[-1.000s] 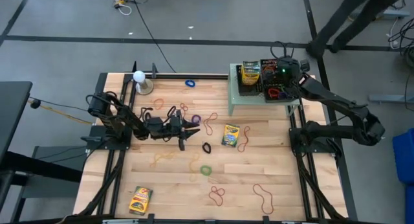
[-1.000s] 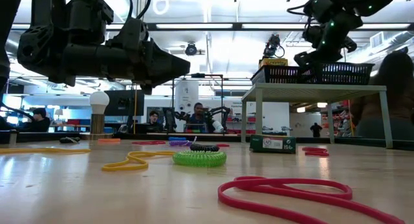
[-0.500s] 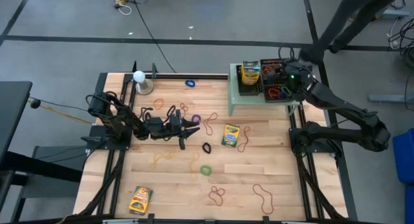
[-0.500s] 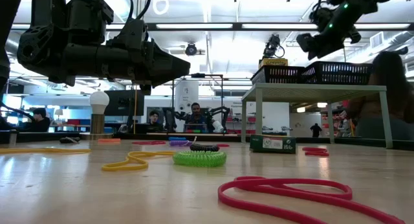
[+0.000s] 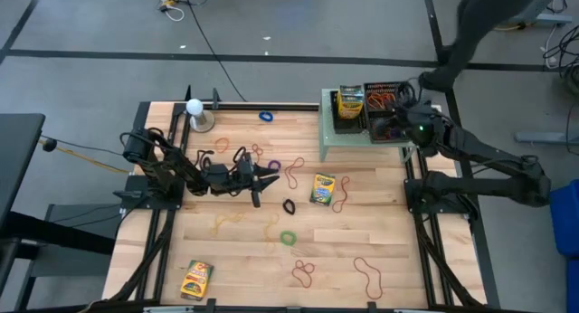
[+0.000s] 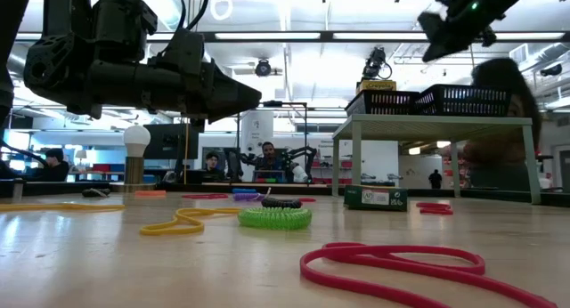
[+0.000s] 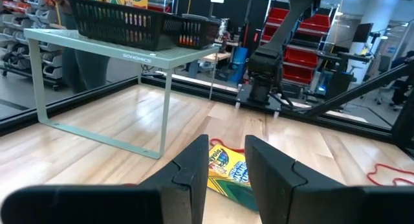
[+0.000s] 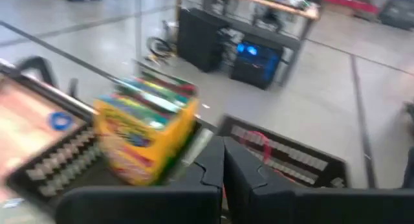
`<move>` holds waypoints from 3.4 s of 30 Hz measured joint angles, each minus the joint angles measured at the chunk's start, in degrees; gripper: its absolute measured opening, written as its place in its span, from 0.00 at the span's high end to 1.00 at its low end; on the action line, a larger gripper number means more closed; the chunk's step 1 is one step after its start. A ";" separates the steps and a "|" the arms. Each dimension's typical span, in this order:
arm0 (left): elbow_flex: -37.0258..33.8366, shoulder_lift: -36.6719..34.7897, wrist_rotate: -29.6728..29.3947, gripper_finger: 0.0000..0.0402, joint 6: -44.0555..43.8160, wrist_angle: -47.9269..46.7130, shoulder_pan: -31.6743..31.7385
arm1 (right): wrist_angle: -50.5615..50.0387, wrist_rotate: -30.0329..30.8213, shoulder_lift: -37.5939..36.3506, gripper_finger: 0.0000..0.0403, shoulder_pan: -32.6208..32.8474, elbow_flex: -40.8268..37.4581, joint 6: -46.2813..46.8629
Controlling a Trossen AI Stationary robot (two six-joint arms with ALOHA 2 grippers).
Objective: Pick & Place Office Desk Supplies
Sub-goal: Put the black spring keychain into the bottom right black bin on the shelf
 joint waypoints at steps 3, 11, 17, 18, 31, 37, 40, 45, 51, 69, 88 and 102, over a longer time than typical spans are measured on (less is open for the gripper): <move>0.00 0.00 -0.66 0.73 0.00 0.00 0.00 | 0.16 2.16 -0.37 0.98 7.36 0.00 0.10; 1.24 0.00 -3.44 0.73 0.00 -1.17 0.02 | 7.77 5.10 3.47 0.98 28.53 -6.21 0.22; 3.17 0.00 -1.99 0.74 -1.35 -8.28 0.02 | 21.28 5.38 5.96 0.99 41.06 -12.76 3.52; 3.57 0.00 -1.40 0.74 -1.74 -9.54 0.00 | 23.41 5.42 6.54 0.99 42.72 -13.84 4.05; 14.00 0.00 20.66 0.76 -3.91 -50.38 -4.55 | 42.86 5.20 12.21 0.98 48.65 -22.18 2.19; 20.08 -0.01 13.03 0.70 3.10 -66.40 -8.32 | 42.75 4.29 12.21 0.98 48.67 -22.18 1.08; 21.91 -0.02 12.41 0.67 5.38 -71.08 -9.35 | 42.74 3.55 12.21 0.98 48.64 -22.18 1.11; 25.30 -0.01 9.50 0.60 10.24 -77.06 -9.54 | 42.73 3.20 12.21 0.98 48.64 -22.18 1.14; 28.26 -0.02 8.34 0.55 18.72 -77.39 -8.53 | 42.71 3.21 12.21 0.98 48.64 -22.18 1.22; 28.60 1.33 14.92 0.56 34.40 -72.84 -3.62 | 42.45 3.22 12.21 0.98 48.60 -22.12 1.05; 29.09 5.45 14.38 0.84 31.80 -73.80 -3.10 | 41.87 3.26 12.21 0.98 48.62 -22.08 1.11; 31.44 4.94 31.31 0.98 22.74 -73.27 -1.02 | 41.28 -0.19 19.33 0.97 47.53 -22.08 0.78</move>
